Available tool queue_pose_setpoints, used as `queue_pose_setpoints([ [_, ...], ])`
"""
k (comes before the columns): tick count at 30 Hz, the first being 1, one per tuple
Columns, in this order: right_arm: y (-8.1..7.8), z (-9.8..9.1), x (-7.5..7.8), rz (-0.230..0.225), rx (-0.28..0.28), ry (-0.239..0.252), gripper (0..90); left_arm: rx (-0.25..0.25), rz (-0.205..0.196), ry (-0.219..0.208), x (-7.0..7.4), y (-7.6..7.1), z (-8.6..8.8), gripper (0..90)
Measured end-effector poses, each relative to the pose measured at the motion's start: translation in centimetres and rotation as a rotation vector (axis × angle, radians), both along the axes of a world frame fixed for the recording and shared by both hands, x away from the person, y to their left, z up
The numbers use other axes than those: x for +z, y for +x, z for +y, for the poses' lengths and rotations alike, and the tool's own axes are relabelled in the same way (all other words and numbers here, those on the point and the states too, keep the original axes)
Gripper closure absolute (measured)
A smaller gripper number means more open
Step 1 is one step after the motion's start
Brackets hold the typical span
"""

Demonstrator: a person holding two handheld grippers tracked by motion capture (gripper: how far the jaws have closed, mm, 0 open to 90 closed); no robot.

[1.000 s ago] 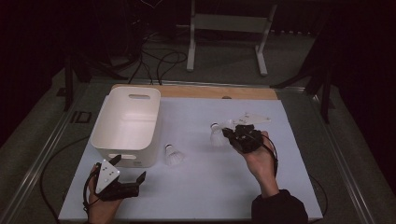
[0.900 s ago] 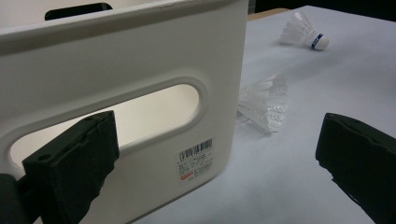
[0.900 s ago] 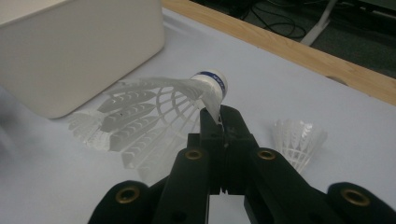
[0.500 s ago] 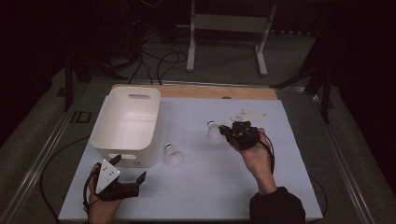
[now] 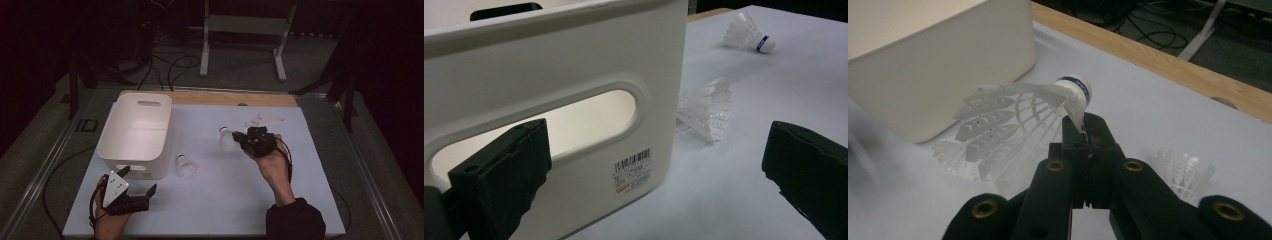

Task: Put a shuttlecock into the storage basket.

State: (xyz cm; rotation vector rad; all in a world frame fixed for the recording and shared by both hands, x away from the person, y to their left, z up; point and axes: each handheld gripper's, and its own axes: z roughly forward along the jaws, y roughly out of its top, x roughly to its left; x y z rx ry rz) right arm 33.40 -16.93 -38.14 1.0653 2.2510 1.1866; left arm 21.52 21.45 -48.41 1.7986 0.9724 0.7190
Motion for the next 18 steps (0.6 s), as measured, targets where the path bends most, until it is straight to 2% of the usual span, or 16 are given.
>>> queue_pose_setpoints([
  [18, 0.2, 1.2, 0.3, -0.009, 0.016, 0.005, 89.1, -0.003, 0.003, 0.0, 0.0, 0.0, 0.0, 0.0],
])
